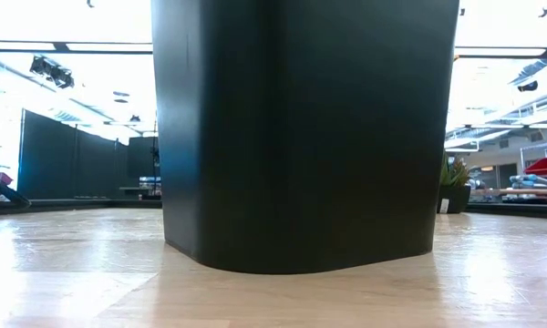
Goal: Place trash/remove bag and relplace
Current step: Close the light blue trash bag
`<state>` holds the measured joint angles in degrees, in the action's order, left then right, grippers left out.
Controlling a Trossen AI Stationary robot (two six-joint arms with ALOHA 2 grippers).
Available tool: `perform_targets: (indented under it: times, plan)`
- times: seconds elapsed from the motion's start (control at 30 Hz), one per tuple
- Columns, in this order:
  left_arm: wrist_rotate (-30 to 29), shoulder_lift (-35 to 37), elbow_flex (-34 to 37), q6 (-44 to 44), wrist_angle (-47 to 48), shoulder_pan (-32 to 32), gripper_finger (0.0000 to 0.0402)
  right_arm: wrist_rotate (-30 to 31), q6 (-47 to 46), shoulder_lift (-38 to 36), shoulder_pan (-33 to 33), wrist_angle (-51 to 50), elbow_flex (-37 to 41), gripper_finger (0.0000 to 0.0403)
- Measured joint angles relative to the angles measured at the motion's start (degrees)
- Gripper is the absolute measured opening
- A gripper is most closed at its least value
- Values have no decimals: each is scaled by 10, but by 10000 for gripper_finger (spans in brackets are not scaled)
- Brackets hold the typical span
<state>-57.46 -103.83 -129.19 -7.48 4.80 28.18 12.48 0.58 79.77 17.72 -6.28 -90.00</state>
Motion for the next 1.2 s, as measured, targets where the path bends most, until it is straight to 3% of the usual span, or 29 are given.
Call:
perform_targets:
  times: [0.37,0.9,1.2]
  plan:
    - [-14,4,-1,-107,-122,15,0,-3,-16,1,0,-45,2,0]
    - [-4,10,-12,-146,-157,21,0,-59,-69,12,-2,-165,6,0]
    - [-4,10,-13,-164,-148,26,0,-48,-47,3,-1,-90,6,20]
